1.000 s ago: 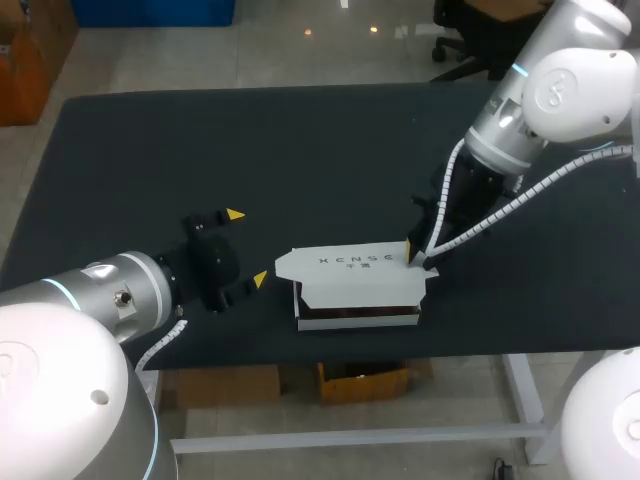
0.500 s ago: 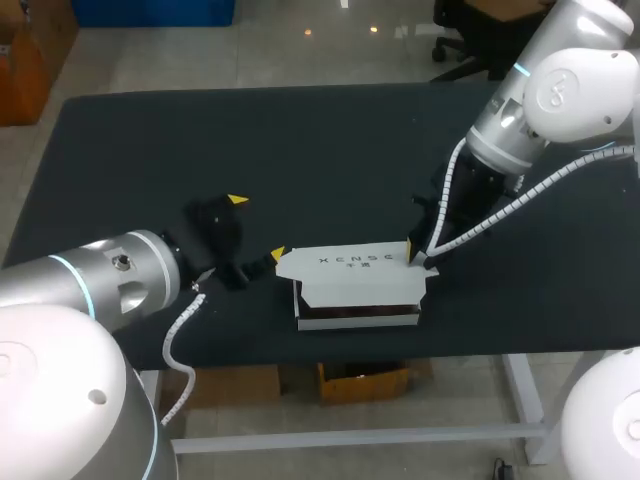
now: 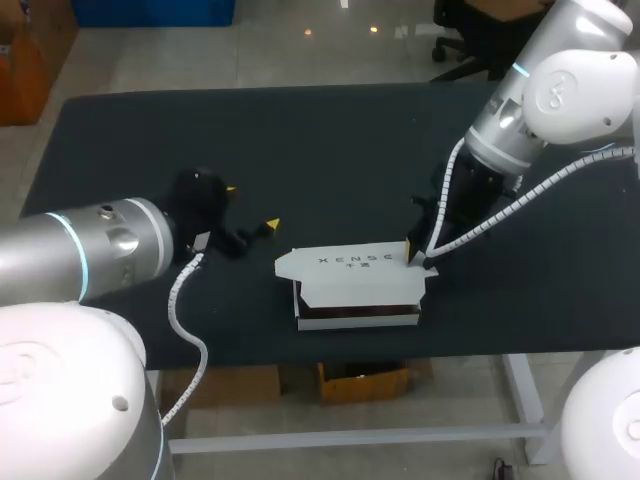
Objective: Assemble the packaging by folding the flat box into shape, placing the metal phone stand inside, and closing the box properly
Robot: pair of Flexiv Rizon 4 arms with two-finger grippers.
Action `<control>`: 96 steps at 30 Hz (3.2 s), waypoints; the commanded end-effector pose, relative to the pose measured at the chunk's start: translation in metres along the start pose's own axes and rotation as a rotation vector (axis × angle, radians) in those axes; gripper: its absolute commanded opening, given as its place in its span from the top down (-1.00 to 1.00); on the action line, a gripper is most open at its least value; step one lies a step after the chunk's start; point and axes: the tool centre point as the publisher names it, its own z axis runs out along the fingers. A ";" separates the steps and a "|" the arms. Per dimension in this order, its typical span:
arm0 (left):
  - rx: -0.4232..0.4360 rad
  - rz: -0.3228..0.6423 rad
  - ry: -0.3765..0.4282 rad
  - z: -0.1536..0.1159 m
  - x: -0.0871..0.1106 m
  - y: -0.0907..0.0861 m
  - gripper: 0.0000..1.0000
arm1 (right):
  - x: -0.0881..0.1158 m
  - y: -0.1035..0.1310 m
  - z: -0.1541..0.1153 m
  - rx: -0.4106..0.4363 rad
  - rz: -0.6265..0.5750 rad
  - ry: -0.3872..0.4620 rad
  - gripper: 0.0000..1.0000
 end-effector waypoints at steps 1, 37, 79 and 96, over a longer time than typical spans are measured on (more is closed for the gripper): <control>-0.701 -0.139 -0.117 0.007 0.012 -0.005 -1.00 | 0.000 -0.001 0.002 -0.004 0.000 0.000 0.33; -1.264 -0.775 -0.418 0.046 0.034 -0.020 -1.00 | 0.000 0.000 0.005 -0.024 -0.003 0.012 0.33; -1.667 -0.968 -0.433 0.074 0.049 0.018 -1.00 | 0.004 0.001 0.005 -0.023 -0.007 0.008 0.34; -1.597 -0.905 -0.386 0.061 0.076 0.047 -0.13 | 0.004 -0.001 0.004 -0.035 -0.008 0.008 0.35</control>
